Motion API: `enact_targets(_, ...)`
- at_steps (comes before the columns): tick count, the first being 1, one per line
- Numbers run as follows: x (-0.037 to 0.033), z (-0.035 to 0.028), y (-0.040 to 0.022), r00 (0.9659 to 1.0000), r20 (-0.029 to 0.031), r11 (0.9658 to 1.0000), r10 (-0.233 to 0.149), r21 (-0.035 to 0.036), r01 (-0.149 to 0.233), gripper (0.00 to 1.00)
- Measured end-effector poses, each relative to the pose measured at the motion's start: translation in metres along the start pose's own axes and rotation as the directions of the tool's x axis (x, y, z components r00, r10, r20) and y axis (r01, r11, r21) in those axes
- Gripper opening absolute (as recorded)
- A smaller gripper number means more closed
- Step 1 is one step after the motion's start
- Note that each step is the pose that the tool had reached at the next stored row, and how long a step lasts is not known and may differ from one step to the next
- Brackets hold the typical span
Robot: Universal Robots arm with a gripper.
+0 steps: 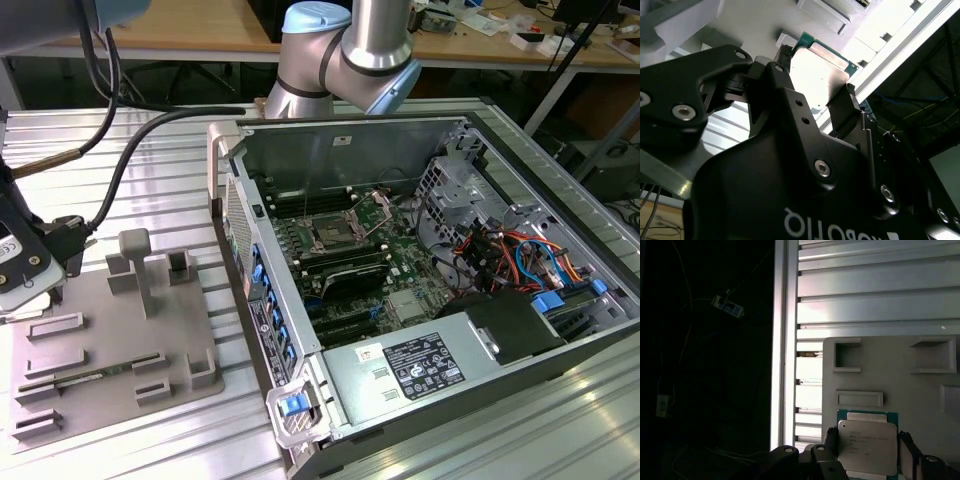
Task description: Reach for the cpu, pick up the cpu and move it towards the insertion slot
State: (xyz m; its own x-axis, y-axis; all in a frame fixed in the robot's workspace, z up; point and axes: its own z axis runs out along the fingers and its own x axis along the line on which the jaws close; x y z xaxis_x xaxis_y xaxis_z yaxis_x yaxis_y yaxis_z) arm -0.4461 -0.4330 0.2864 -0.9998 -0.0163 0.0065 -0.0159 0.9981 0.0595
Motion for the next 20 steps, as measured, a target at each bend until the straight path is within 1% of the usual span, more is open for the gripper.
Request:
enact_targets(8,0.0,-0.0038,0.0002,1.0,0.0,1.0,0.0,-0.0002,0.0,0.55)
enact_targets(20,0.0001,-0.0075,0.0004,1.0,0.0,1.0,0.0,-0.0008,0.0,0.55)
